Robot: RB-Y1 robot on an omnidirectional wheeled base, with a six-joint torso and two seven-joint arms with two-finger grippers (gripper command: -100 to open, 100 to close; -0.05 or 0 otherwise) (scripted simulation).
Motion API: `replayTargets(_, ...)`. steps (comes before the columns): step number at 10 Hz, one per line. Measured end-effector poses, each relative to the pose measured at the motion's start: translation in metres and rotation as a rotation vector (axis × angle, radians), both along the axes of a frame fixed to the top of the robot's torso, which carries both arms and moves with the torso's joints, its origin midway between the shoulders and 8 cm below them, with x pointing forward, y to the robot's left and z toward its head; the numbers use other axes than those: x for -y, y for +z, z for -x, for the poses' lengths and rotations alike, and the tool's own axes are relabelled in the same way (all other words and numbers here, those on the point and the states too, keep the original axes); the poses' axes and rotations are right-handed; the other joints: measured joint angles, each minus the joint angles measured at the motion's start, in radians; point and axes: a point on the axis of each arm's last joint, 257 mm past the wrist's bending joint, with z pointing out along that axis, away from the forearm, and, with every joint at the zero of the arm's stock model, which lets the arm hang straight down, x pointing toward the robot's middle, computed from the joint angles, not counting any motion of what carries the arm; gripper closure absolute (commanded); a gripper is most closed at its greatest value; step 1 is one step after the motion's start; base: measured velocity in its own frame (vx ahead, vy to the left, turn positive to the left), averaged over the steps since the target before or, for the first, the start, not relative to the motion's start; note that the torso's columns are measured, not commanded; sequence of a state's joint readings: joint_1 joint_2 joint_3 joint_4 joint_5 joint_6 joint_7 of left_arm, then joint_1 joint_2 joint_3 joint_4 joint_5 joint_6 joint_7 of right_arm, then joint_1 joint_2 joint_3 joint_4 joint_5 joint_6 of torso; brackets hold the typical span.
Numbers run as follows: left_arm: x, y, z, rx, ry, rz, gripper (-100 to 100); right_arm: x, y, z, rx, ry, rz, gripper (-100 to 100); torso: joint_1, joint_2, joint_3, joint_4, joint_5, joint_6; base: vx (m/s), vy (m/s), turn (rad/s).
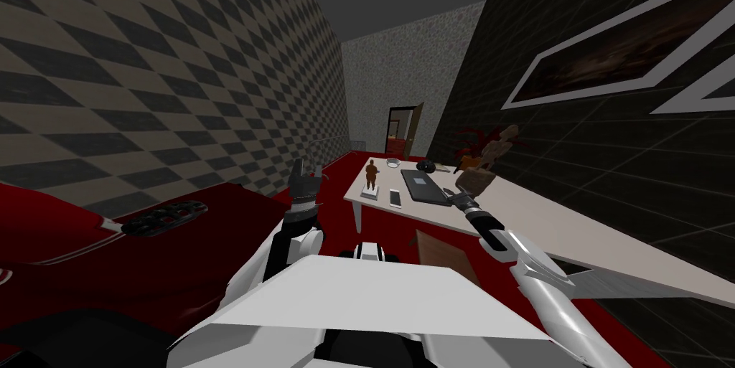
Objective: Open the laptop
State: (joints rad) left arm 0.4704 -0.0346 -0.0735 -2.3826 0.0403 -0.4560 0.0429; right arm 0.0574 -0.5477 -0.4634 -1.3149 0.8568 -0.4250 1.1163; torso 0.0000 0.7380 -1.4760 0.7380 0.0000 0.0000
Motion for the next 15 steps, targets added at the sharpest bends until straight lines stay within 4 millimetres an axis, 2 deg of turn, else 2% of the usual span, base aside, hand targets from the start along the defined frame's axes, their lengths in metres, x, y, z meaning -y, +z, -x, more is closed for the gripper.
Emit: replayTargets(15,0.000,0.000,0.000,0.000,0.000,0.000,0,-0.001,-0.013,-0.018,-0.099,0.025,0.482,-100,0.000,0.000,0.000,0.000,0.000,0.000,-0.010,-0.012,-0.006)
